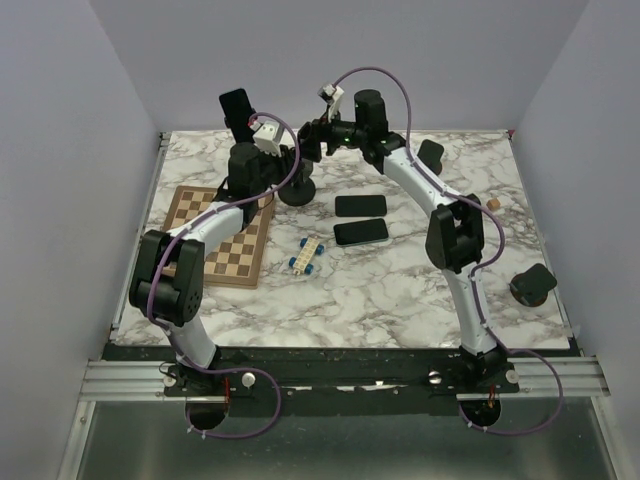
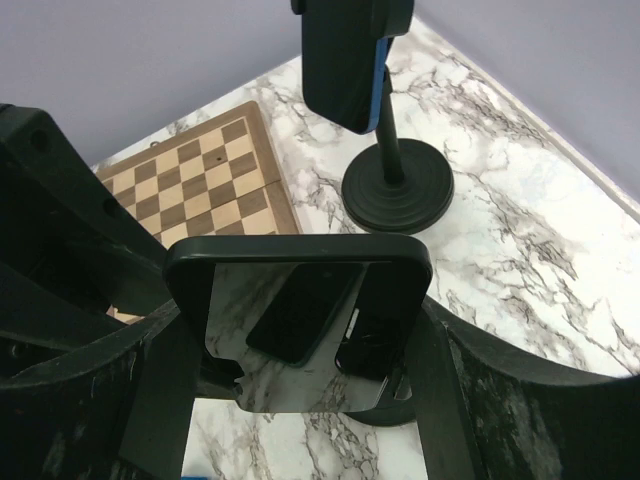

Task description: Remove the phone from the phone stand

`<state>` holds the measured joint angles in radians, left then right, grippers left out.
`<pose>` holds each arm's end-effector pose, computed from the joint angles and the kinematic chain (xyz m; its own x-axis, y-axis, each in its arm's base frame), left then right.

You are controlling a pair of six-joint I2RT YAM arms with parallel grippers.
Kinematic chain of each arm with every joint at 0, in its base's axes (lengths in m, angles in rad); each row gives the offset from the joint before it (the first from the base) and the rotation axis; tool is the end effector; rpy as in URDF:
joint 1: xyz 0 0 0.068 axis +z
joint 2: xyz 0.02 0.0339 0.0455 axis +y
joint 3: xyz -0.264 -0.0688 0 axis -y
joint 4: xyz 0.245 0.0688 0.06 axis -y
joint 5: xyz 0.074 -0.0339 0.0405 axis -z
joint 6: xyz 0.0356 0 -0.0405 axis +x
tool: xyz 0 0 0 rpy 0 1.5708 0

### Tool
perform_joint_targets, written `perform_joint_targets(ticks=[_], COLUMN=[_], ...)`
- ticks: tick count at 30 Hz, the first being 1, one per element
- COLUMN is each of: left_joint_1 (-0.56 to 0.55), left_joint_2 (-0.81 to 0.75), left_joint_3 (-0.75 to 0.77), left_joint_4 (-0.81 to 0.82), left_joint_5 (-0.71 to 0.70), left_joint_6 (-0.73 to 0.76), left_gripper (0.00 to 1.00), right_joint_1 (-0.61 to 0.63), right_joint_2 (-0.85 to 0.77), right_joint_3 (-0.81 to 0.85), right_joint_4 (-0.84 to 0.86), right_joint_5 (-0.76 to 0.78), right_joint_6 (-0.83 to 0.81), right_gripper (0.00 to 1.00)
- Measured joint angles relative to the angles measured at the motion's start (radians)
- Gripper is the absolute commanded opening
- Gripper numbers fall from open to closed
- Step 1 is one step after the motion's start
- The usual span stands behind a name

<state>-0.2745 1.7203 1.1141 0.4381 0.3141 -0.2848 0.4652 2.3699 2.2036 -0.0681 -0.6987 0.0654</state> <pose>0.3832 -0.1193 0.2662 -0.3094 -0.1905 -0.9317 0.4836 0.8121 -0.3266 0.4896 0.2713 0.2927 -0.2661 -0.0776 -0.9608 -0.8871 0.4096 0.2126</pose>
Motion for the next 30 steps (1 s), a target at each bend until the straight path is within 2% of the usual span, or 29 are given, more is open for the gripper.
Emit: perform_joint_targets(ticks=[8,26,30], left_joint_1=[0.011,0.014,0.017], left_joint_2=[0.000,0.000,0.000], left_joint_3=[-0.001,0.002,0.002], left_joint_4=[-0.010,-0.020,-0.021], left_joint_5=[0.063,0.116,0.122], left_joint_6=[0.004,0.003,-0.003], left_gripper=[0.00,0.00,0.00], right_joint_1=[-0.014,-0.043,-0.043], right_joint_2=[0.039,0.046,0.040], right_joint_3=[0.092,0.092,0.040], right_joint_4=[-0.113,-0.105,-0.006], right_joint_5=[-0.126,-0.266,-0.291], right_joint_6=[-0.097,-0.085,-0.031], right_gripper=[0.01,0.01,0.01])
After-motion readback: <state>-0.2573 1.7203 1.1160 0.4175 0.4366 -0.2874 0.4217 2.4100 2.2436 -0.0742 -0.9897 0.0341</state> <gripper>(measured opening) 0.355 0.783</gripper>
